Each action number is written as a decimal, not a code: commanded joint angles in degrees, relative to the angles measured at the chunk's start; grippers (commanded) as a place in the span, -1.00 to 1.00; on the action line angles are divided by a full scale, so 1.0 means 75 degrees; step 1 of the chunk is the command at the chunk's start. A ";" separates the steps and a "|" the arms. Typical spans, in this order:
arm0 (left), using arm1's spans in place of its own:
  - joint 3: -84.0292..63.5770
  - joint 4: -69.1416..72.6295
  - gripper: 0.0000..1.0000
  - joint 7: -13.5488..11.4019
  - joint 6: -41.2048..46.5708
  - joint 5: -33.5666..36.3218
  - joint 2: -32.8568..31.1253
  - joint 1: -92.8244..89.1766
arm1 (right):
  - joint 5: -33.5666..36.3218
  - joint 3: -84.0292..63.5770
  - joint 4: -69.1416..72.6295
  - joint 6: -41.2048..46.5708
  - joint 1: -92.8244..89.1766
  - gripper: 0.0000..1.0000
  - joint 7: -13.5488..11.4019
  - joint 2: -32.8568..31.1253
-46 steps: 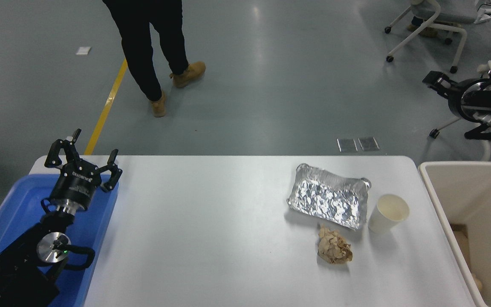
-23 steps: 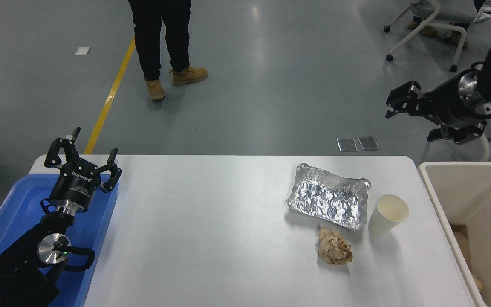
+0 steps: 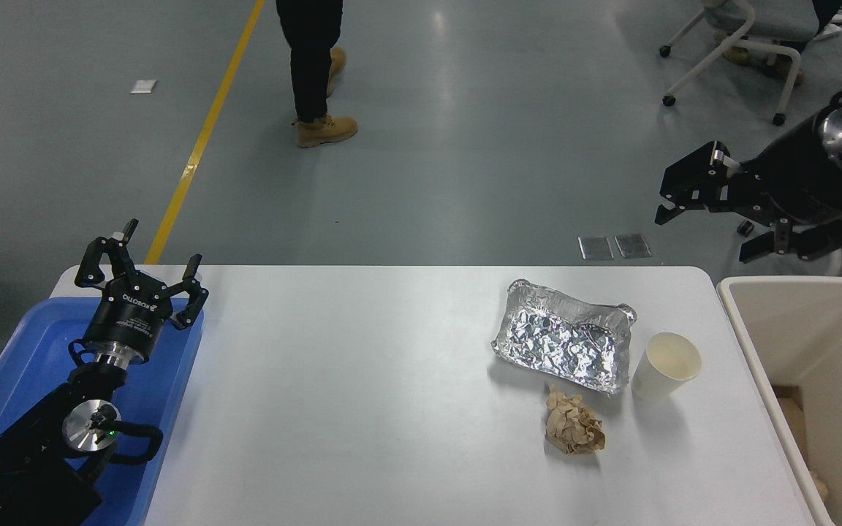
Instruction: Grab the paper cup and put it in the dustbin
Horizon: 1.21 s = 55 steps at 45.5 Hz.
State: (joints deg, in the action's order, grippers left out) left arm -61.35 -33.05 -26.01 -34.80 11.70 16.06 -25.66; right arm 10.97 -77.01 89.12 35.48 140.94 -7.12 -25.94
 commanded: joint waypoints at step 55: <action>0.0000 0.0001 0.97 0.0011 0.0000 -0.0001 0.0004 0.0000 | -0.1522 0.1420 -0.4664 -0.2949 -0.8011 0.98 0.0023 0.0740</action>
State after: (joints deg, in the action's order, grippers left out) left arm -61.35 -33.08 -26.01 -34.81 11.70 16.05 -25.66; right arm -0.36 -67.46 60.37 14.97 88.16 -6.96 -22.02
